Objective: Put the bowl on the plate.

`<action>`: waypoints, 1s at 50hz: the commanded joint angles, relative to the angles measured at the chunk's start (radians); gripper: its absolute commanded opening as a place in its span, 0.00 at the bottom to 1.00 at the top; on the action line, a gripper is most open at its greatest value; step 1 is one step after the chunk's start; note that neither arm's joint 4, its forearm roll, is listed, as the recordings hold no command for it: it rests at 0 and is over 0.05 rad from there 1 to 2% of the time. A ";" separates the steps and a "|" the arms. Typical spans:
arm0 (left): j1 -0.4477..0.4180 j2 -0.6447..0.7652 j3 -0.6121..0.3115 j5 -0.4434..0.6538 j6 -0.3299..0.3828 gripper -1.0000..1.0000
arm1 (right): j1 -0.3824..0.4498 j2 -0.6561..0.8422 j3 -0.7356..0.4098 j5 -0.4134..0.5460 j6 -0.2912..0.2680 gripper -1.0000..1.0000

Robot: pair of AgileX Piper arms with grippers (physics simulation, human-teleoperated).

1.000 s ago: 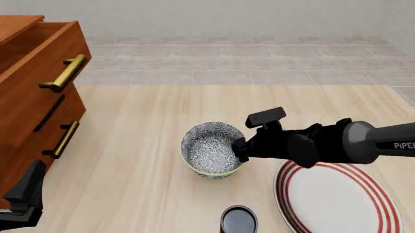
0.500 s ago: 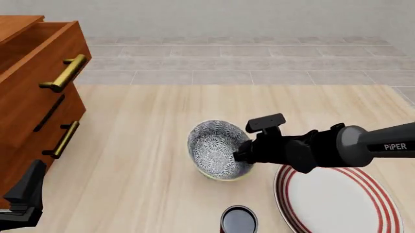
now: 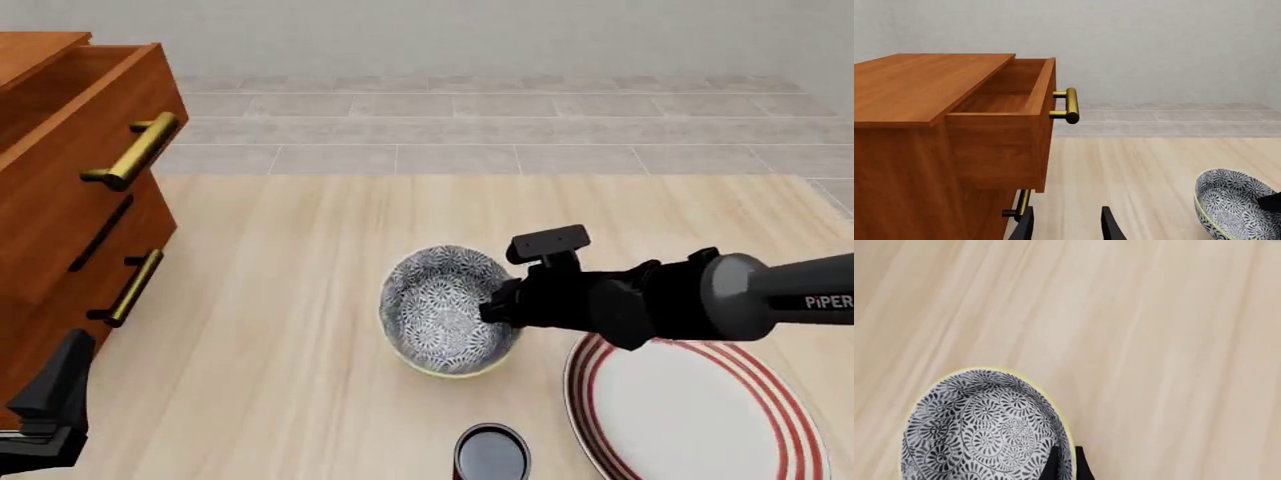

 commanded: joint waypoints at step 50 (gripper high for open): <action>0.000 0.000 0.000 0.000 0.000 1.00 | -0.117 -0.384 -0.011 0.176 0.055 0.00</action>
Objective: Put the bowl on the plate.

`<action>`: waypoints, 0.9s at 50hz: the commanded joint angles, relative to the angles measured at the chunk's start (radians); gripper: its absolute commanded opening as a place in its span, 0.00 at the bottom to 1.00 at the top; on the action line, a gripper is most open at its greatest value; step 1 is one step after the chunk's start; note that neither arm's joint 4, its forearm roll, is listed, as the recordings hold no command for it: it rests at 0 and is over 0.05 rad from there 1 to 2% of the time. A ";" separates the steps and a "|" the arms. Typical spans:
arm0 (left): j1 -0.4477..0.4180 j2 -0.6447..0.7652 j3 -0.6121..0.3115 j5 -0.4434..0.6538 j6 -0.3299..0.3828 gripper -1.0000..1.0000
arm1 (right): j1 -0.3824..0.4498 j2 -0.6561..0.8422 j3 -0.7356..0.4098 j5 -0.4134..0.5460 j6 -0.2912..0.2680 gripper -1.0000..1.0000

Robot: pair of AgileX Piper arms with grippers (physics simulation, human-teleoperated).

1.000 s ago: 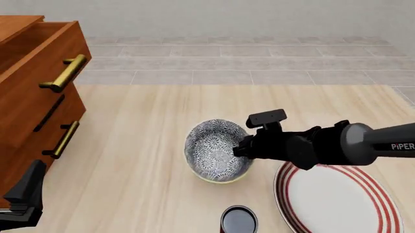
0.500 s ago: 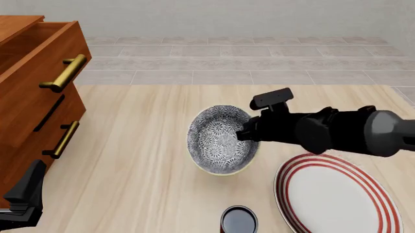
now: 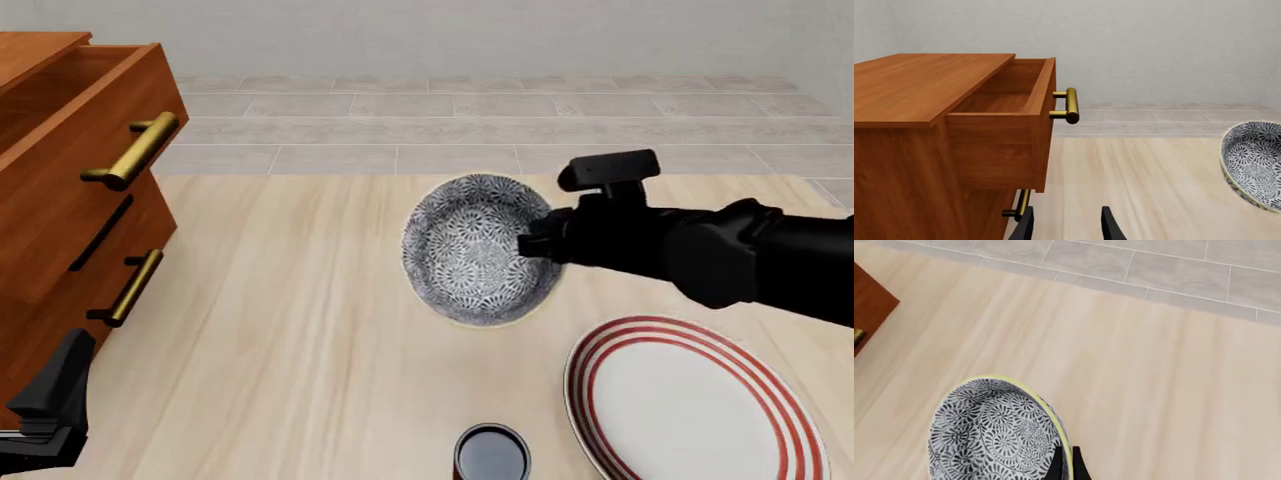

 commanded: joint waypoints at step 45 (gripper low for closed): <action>0.000 0.000 0.000 0.000 0.000 1.00 | -0.328 -0.719 0.372 0.286 0.169 0.00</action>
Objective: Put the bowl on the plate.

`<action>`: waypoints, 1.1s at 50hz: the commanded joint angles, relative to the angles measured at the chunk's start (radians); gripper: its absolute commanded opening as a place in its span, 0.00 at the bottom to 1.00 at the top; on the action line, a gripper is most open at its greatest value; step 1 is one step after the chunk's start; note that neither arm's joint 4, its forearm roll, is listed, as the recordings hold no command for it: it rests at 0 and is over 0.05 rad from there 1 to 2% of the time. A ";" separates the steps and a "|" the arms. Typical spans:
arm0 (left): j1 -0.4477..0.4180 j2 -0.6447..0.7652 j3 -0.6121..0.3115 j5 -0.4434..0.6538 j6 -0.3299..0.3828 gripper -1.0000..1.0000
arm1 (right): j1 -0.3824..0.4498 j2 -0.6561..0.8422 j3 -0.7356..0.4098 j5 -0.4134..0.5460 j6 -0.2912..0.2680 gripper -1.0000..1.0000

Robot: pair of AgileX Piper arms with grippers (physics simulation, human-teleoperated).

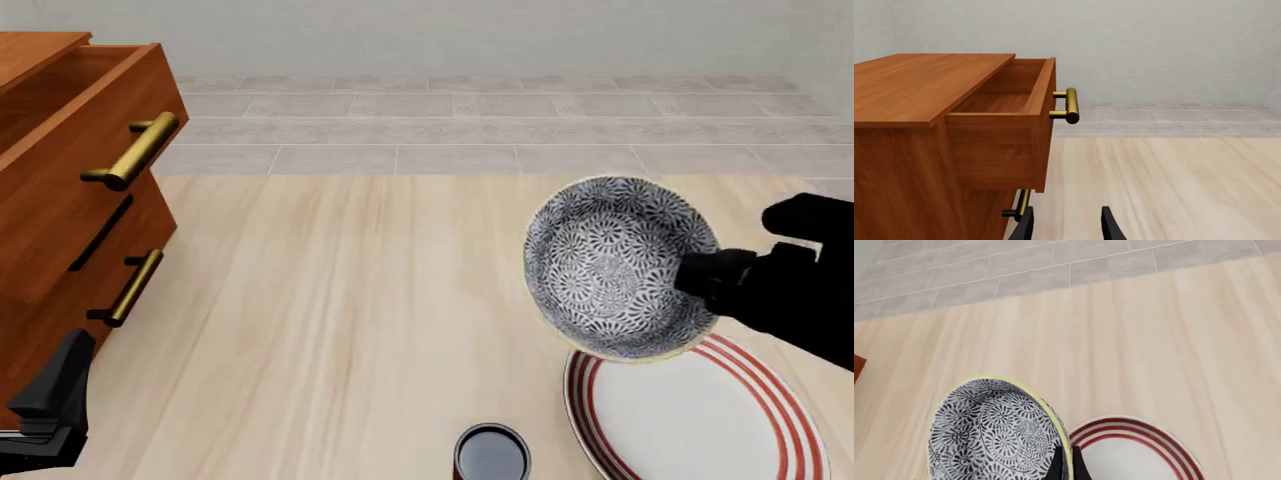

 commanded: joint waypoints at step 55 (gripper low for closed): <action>0.000 0.000 0.000 0.000 0.000 1.00 | -0.229 -0.296 0.370 0.086 0.037 0.00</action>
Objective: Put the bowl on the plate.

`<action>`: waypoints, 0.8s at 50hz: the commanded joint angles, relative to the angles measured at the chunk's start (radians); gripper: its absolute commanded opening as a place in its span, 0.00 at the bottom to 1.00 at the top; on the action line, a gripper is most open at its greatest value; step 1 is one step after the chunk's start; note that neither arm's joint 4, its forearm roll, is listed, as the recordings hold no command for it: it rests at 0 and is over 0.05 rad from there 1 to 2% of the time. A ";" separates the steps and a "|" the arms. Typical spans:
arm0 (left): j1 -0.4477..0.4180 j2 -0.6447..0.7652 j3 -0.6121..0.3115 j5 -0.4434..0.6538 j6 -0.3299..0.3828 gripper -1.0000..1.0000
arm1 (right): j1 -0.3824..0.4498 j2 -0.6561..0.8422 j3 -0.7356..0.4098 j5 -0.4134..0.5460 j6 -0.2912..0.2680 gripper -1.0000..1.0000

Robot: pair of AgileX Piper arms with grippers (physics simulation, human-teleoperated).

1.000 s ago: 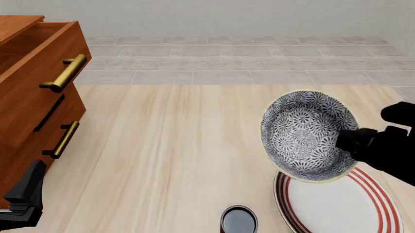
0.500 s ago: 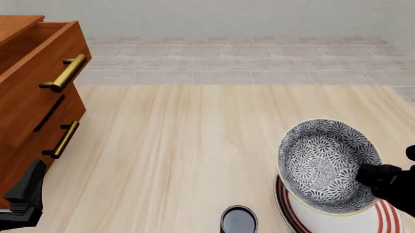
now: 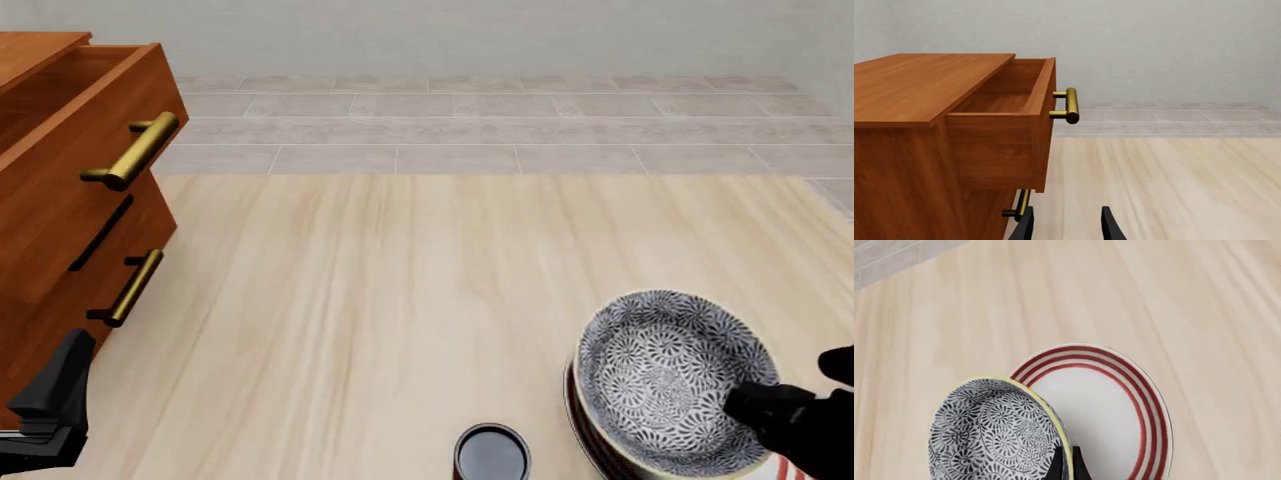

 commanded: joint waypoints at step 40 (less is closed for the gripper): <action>0.000 0.000 0.000 0.000 0.000 1.00 | -0.090 0.135 0.089 -0.165 -0.052 1.00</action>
